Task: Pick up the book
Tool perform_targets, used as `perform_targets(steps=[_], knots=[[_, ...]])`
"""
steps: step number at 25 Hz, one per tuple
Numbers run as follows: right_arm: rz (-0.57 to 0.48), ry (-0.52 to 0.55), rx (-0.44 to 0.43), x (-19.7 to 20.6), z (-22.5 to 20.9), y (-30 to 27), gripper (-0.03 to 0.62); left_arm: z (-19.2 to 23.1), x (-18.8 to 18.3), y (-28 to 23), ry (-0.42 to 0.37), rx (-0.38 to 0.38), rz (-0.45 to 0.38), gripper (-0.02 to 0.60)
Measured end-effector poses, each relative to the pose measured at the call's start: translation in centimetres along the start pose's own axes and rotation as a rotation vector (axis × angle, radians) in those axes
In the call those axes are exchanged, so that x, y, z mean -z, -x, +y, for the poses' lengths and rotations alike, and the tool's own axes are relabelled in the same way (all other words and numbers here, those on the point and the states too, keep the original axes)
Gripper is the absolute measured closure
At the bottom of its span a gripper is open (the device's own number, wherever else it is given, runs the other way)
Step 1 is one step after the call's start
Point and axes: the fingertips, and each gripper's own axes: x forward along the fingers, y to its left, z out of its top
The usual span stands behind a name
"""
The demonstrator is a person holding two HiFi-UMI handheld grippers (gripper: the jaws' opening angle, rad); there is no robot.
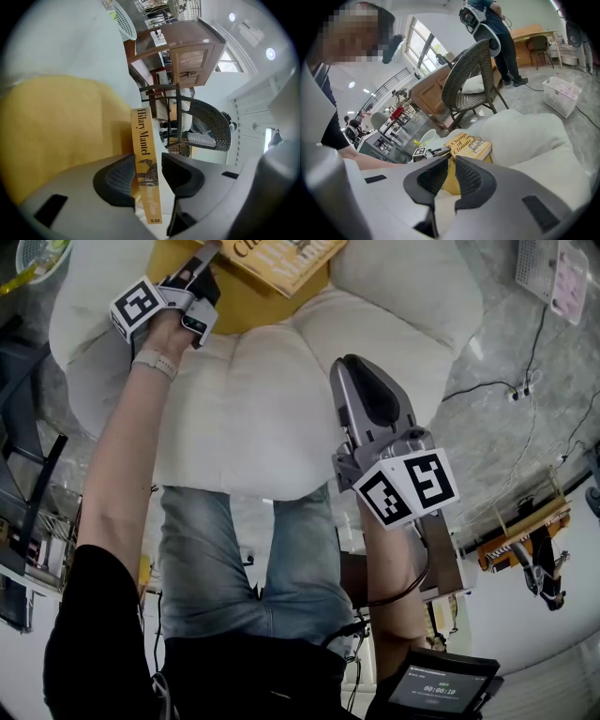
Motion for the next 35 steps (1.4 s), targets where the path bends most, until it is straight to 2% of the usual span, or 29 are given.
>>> perform_targets(steps=[4,8,11,20,23,25,27,31,35], knots=[[-0.002,-0.003,-0.001,-0.4,-0.4,0.0,0.53,0.2,-0.4,-0.8,0.004,-0.014,-0.02,0.405],[-0.009,-0.011,0.006,-0.5,-1.1,0.3,0.53,-0.2,-0.5,-1.6,0.063,0.01,-0.046,0.39],[-0.013,-0.018,0.012,-0.4,-1.5,0.5,0.53,0.3,-0.5,-1.8,0.045,-0.024,-0.055,0.385],[-0.021,-0.036,0.011,-0.5,-2.0,1.0,0.53,0.5,0.7,-2.3,0.051,-0.061,-0.05,0.38],[-0.021,-0.039,0.012,-0.3,-2.1,1.1,0.53,0.2,1.7,-2.5,0.074,-0.018,0.001,0.38],[-0.022,-0.042,0.013,-0.2,-2.2,1.1,0.53,-0.8,3.5,-3.1,0.077,0.046,0.087,0.382],[-0.024,-0.045,0.016,-0.3,-2.4,1.2,0.53,-1.7,5.7,-4.0,0.058,0.078,0.156,0.382],[-0.032,-0.047,0.019,-0.7,-3.2,2.4,0.53,-2.8,9.4,-5.6,0.073,0.08,0.185,0.382],[-0.04,-0.058,0.022,-0.9,-3.6,2.8,0.53,-2.4,11.0,-5.9,0.088,0.04,0.19,0.382]])
